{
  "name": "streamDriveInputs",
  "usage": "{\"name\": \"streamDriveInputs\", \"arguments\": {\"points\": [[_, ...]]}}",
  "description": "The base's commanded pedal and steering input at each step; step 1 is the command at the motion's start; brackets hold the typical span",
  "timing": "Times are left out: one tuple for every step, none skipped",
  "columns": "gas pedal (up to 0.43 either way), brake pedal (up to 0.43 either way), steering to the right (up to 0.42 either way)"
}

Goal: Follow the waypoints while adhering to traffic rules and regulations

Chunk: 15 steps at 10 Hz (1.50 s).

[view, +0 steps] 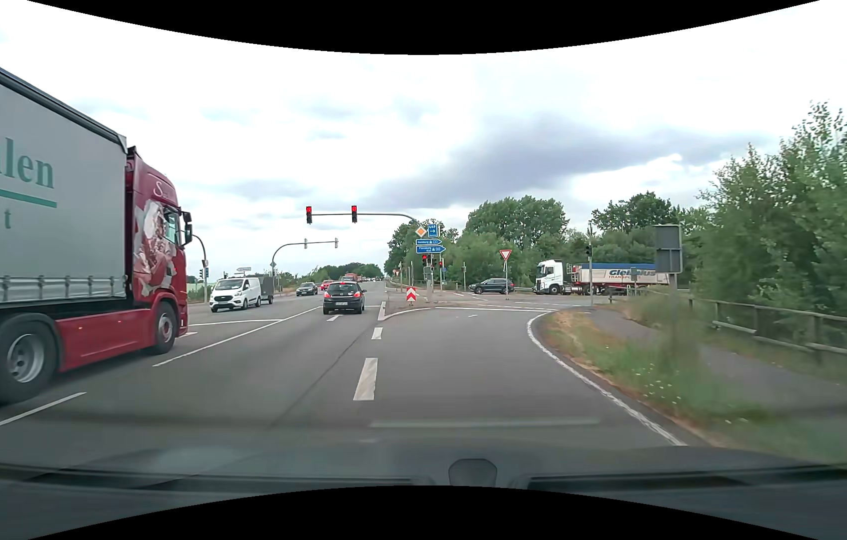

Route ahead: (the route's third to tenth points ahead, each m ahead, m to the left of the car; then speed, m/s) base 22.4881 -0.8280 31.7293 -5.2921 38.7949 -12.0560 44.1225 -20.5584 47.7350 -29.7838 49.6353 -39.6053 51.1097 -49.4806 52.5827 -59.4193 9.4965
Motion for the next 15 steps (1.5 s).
{"name": "streamDriveInputs", "arguments": {"points": [[0.000,0.000,0.004],[0.000,0.000,0.006],[0.000,0.000,0.012],[0.000,0.000,0.025],[0.000,0.037,0.031],[0.000,0.091,0.038],[0.000,0.128,0.045],[0.000,0.134,0.050],[0.000,0.140,0.057],[0.000,0.140,0.062],[0.000,0.140,0.068],[0.000,0.122,0.076],[0.000,0.098,0.085],[0.000,0.067,0.091],[0.000,0.012,0.095]]}}
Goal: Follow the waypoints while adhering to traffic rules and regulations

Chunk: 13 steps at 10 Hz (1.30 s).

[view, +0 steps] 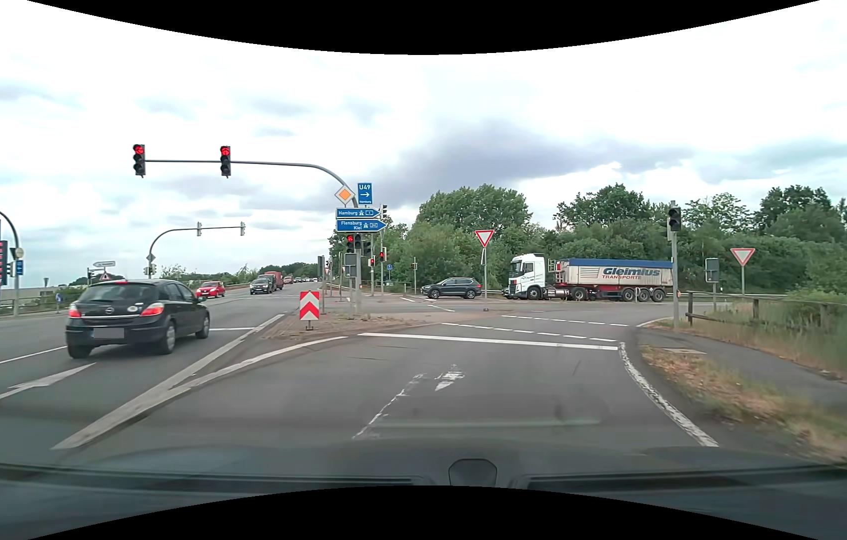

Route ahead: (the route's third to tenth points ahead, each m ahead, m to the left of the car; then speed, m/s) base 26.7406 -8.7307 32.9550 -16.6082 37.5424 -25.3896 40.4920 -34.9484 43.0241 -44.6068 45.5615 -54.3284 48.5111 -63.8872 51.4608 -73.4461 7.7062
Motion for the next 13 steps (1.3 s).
{"name": "streamDriveInputs", "arguments": {"points": [[0.000,0.000,0.099],[0.000,0.000,0.103],[0.000,0.012,0.109],[0.000,0.043,0.111],[0.000,0.061,0.114],[0.000,0.073,0.116],[0.000,0.085,0.118],[0.000,0.098,0.121],[0.000,0.110,0.122],[0.000,0.122,0.123],[0.000,0.134,0.125],[0.000,0.134,0.126],[0.000,0.140,0.127]]}}
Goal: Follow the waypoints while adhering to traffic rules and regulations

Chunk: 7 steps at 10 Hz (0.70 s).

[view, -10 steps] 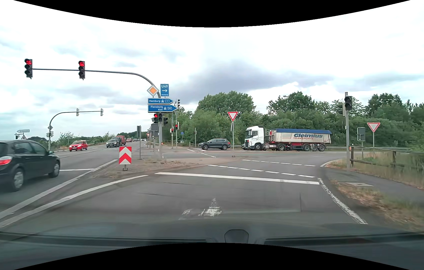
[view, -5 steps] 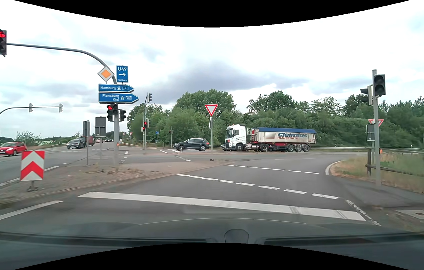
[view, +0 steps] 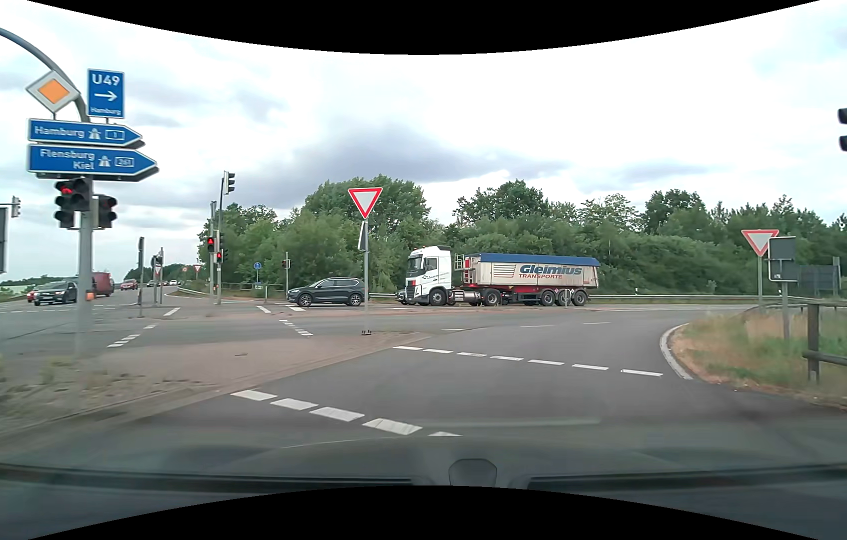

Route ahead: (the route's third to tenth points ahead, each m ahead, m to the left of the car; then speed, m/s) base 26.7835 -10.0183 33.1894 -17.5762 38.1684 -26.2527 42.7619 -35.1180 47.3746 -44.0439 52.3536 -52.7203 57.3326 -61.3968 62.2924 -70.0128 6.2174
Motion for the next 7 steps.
{"name": "streamDriveInputs", "arguments": {"points": [[0.000,0.140,0.127],[0.000,0.128,0.127],[0.000,0.055,0.127],[0.000,0.000,0.127],[0.000,0.000,0.126],[0.020,0.000,0.126],[0.087,0.000,0.126]]}}
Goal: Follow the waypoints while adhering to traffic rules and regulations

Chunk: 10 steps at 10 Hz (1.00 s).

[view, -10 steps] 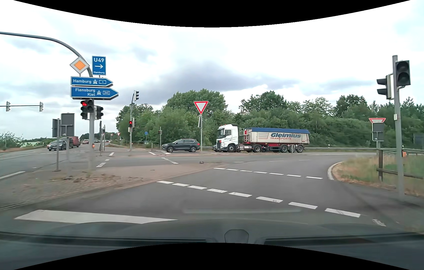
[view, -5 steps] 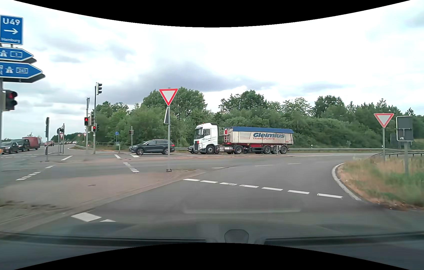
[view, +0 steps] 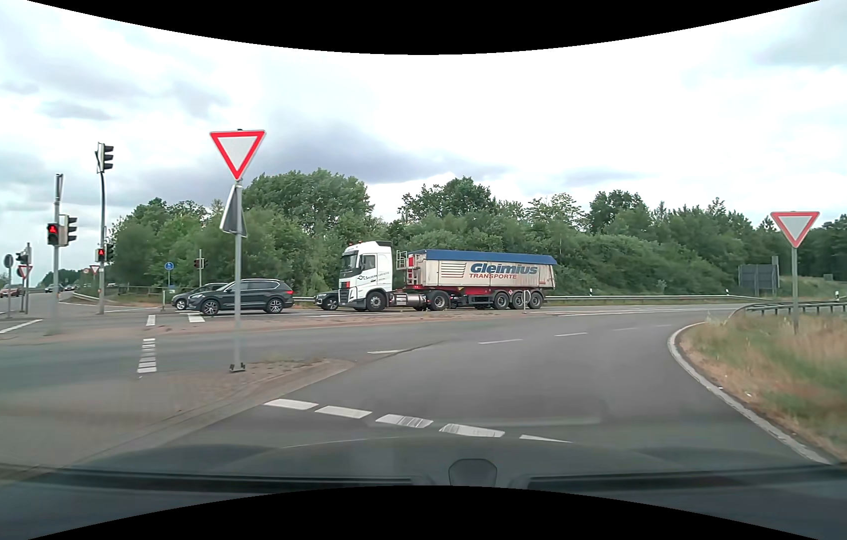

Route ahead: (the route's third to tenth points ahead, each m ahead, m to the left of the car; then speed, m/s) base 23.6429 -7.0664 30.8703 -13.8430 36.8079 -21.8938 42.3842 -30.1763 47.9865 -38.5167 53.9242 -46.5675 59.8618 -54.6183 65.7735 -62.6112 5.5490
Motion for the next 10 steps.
{"name": "streamDriveInputs", "arguments": {"points": [[0.280,0.000,0.124],[0.378,0.000,0.125],[0.409,0.000,0.125],[0.421,0.000,0.125],[0.421,0.000,0.125],[0.421,0.000,0.126],[0.421,0.000,0.130],[0.421,0.000,0.138],[0.409,0.000,0.143],[0.370,0.000,0.153]]}}
